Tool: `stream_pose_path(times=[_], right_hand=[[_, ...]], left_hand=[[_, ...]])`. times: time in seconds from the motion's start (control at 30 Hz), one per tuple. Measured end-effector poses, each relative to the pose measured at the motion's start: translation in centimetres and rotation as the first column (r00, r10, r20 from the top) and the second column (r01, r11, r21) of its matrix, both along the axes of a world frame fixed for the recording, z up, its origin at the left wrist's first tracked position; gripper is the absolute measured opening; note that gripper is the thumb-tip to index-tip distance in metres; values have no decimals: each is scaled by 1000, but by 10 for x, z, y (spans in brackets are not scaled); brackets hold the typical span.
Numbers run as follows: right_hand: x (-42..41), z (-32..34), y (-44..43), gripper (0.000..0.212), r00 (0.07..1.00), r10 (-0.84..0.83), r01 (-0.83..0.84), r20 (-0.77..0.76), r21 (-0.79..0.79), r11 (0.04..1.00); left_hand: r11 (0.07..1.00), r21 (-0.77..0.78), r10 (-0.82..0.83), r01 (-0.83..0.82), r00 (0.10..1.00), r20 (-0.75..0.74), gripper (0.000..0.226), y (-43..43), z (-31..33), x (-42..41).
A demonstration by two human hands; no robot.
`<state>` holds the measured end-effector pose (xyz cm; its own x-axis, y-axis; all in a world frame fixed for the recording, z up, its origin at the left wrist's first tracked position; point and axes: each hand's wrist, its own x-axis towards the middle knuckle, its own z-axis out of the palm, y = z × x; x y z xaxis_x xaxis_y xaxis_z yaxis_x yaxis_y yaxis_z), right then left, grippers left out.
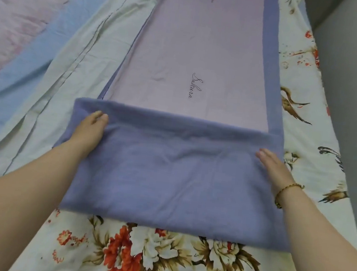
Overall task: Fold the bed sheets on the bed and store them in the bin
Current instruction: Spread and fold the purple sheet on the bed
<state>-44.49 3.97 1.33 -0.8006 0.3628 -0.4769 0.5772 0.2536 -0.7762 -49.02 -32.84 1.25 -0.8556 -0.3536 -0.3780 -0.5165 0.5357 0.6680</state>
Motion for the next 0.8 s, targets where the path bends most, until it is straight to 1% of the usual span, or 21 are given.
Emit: stream_pose_path(times=[0.07, 0.13, 0.2, 0.23, 0.27, 0.33, 0.4, 0.47, 0.53, 0.57, 0.63, 0.7, 0.77, 0.8], right_hand=[[1, -17, 8, 45, 984, 136, -153, 116, 149, 977], [4, -34, 13, 50, 947, 221, -284, 231, 291, 914], [6, -48, 14, 54, 910, 242, -373, 338, 408, 833], [7, -52, 13, 58, 904, 201, -374, 378, 467, 801], [7, -56, 13, 60, 913, 134, -337, 386, 528, 780], [5, -60, 13, 62, 951, -14, -185, 309, 605, 774], [0, -64, 15, 68, 967, -145, -9, 210, 594, 804], [-5, -69, 19, 75, 958, -249, 117, 144, 594, 796], [-11, -72, 25, 70, 944, -323, 224, 69, 583, 781], [-14, -72, 29, 67, 934, -355, 275, 42, 552, 788], [-20, -74, 35, 58, 932, -362, 318, 10, 457, 831], [-24, -77, 40, 47, 941, -336, 316, -32, 430, 846], [-25, -76, 43, 40, 945, -313, 323, -99, 448, 834], [-25, -74, 42, 36, 942, -311, 332, -124, 469, 818]], left_hand=[[989, -101, -102, 107, 994, 50, 51, -13, -21, -1], [962, -196, -174, 189, 981, 89, 54, -23, -37, -1], [933, -274, -210, 235, 971, 117, 55, -30, -48, -4], [923, -306, -207, 235, 971, 120, 57, -33, -52, -6], [919, -329, -191, 219, 975, 115, 59, -36, -56, -9], [929, -343, -119, 141, 989, 84, 65, -43, -62, -15], [944, -328, -19, 27, 999, 26, 71, -49, -67, -23], [951, -300, 74, -76, 997, -16, 75, -54, -70, -35], [956, -235, 175, -176, 984, -28, 76, -59, -72, -49], [957, -188, 218, -221, 975, -36, 75, -60, -73, -55], [952, -94, 285, -293, 955, -86, 66, -62, -75, -66], [938, -49, 333, -342, 933, -133, 52, -62, -79, -73], [941, -66, 317, -332, 932, -176, 43, -63, -82, -76], [944, -95, 293, -316, 935, -200, 44, -64, -84, -77]])
